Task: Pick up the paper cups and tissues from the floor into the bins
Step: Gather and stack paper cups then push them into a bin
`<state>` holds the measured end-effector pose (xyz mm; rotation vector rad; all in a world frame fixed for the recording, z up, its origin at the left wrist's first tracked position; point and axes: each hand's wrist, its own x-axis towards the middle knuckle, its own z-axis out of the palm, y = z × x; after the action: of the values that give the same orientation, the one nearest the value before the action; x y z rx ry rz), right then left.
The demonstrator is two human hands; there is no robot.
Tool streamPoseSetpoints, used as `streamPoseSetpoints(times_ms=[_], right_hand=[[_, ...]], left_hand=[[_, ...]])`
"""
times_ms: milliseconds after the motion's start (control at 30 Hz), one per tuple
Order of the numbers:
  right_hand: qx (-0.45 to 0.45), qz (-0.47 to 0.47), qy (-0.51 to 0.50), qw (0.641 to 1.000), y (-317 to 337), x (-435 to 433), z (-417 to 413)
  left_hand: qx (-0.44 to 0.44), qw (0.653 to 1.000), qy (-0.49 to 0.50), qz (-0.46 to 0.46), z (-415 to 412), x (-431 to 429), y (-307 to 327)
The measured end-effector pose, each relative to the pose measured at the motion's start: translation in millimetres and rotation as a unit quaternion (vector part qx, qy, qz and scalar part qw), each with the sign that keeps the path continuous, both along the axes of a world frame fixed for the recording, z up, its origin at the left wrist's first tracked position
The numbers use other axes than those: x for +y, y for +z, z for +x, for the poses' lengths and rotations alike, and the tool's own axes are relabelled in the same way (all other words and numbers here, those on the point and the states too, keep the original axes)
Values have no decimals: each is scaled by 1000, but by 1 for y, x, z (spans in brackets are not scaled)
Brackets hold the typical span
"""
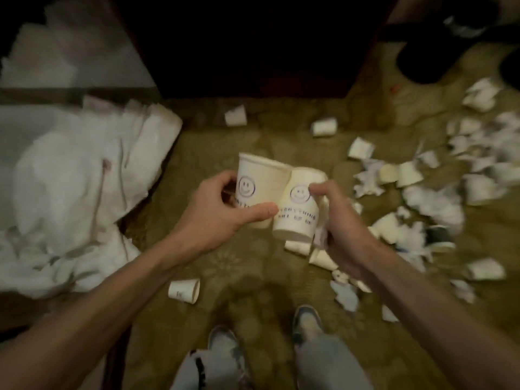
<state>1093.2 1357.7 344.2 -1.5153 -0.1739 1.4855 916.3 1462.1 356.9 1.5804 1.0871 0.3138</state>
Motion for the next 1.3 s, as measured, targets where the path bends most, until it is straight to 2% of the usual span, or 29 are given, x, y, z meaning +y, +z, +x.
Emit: streamPoseSetpoints(times_ms=[133, 267, 367, 500, 767, 933, 1167, 1300], right_hand=[[-11, 7, -35, 999, 153, -22, 14], [-54, 14, -87, 995, 281, -32, 26], [-79, 30, -106, 991, 348, -41, 50], [-93, 39, -155, 983, 408, -49, 89], [-30, 104, -276, 955, 439, -47, 177], [-37, 68, -341, 937, 436, -21, 233], [-43, 13, -360, 932, 412, 33, 319], [-65, -20, -408, 910, 396, 77, 374]], left_hand=[[-24, 999, -41, -5, 24, -6, 149], [-20, 996, -90, 17, 51, -10, 271], [-29, 991, -131, 15, 82, -9, 338], [-39, 985, -166, -7, 131, -10, 394], [-60, 972, -223, -43, 244, -3, 436], [-70, 968, -233, -56, 306, 20, 434], [-52, 958, -272, -69, 397, 84, 403], [-40, 947, -306, -95, 471, 135, 389]])
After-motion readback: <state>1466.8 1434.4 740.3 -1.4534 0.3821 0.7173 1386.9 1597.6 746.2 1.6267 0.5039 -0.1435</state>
